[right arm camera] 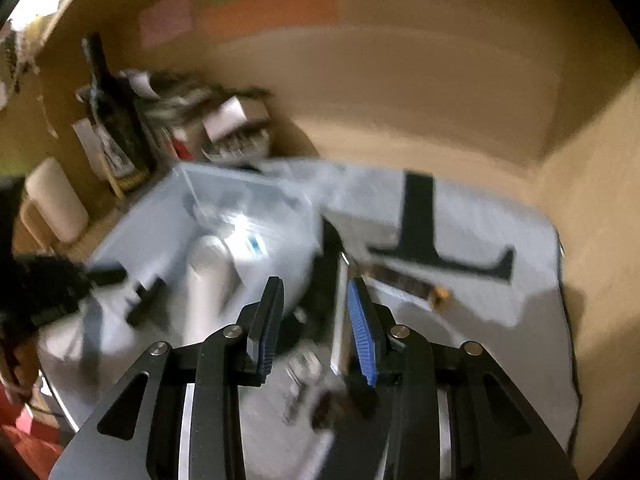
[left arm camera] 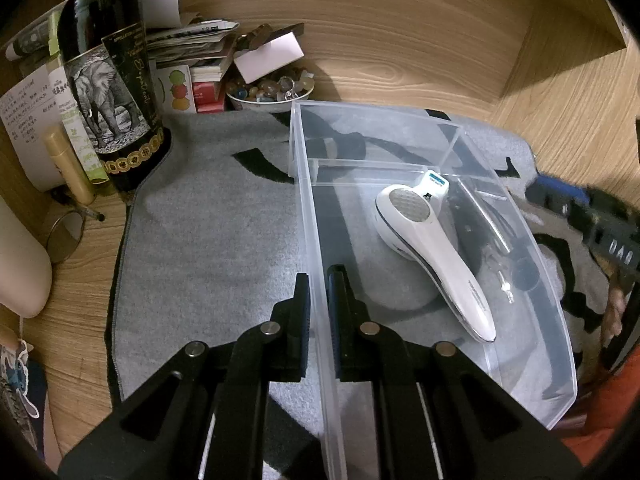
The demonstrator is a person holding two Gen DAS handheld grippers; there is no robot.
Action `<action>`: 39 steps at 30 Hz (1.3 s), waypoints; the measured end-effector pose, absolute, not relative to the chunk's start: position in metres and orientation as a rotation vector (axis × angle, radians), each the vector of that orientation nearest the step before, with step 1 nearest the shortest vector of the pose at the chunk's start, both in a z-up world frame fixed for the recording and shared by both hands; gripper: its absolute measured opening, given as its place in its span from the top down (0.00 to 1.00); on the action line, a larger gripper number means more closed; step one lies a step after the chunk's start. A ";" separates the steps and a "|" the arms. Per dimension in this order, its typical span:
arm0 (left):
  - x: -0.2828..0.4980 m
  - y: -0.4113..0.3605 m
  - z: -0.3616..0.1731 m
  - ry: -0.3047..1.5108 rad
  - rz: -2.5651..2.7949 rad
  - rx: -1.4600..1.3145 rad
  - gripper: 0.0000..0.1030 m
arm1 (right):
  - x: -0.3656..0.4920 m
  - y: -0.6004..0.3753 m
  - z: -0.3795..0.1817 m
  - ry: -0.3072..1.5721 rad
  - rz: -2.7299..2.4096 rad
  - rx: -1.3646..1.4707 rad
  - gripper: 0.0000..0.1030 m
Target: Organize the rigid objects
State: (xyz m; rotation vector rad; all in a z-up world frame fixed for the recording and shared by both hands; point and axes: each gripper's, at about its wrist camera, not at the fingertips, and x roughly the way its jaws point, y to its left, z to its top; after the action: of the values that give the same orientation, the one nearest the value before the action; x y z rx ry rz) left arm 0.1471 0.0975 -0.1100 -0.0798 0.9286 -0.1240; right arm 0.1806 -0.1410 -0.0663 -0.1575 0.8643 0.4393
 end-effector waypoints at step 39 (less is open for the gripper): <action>0.148 0.098 -0.111 0.930 -0.121 -0.083 0.91 | 0.166 -0.117 -0.033 0.739 0.562 -0.074 0.83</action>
State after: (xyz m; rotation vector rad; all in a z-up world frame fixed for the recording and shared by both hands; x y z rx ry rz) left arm 0.1481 0.0983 -0.1111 -0.0833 0.9299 -0.1213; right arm 0.1661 -0.1165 -0.0335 -0.0736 0.7390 0.5624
